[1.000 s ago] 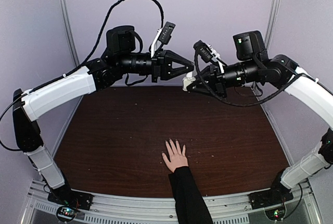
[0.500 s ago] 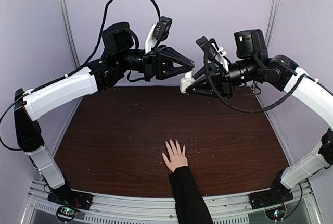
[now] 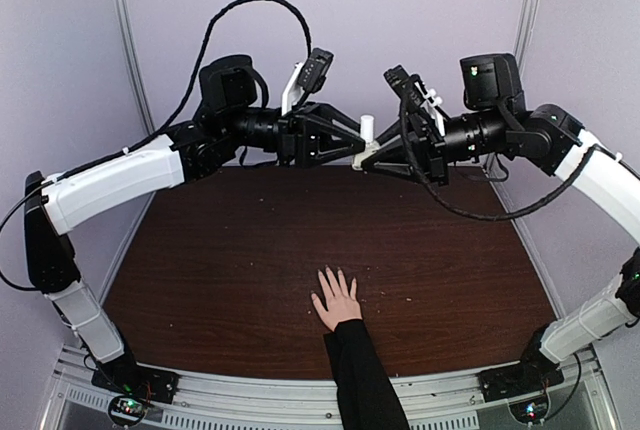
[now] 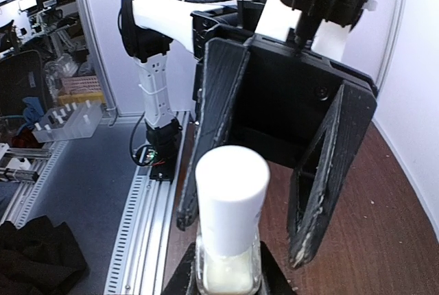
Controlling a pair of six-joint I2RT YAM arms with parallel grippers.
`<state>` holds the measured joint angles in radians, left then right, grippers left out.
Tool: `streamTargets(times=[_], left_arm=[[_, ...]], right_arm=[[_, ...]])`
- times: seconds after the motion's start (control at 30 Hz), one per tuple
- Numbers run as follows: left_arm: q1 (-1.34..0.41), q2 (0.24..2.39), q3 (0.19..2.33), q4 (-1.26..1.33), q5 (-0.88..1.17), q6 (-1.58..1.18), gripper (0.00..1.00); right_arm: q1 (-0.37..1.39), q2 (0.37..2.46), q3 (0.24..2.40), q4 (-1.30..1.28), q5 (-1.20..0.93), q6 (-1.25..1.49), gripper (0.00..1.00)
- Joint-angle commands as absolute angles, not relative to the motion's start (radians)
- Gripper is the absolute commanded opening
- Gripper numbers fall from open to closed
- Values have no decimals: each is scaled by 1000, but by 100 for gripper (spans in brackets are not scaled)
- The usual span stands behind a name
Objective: Paint the nails
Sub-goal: Screw the nail polish bottle cap onto the nail polish bottle.
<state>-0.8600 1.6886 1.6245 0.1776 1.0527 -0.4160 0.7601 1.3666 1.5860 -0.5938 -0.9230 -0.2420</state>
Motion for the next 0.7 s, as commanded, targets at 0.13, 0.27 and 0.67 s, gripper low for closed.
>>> streamTargets(times=[0.13, 0.27, 0.67], left_arm=[[-821, 1504, 1612, -106, 658, -191, 54], [-821, 1510, 1636, -171, 518, -194, 57], [-862, 1635, 1717, -168, 376, -288, 55]], right_arm=[[759, 1358, 1613, -616, -618, -254, 0], [766, 1385, 1623, -614, -441, -212, 0], [831, 1431, 1625, -591, -144, -146, 0]])
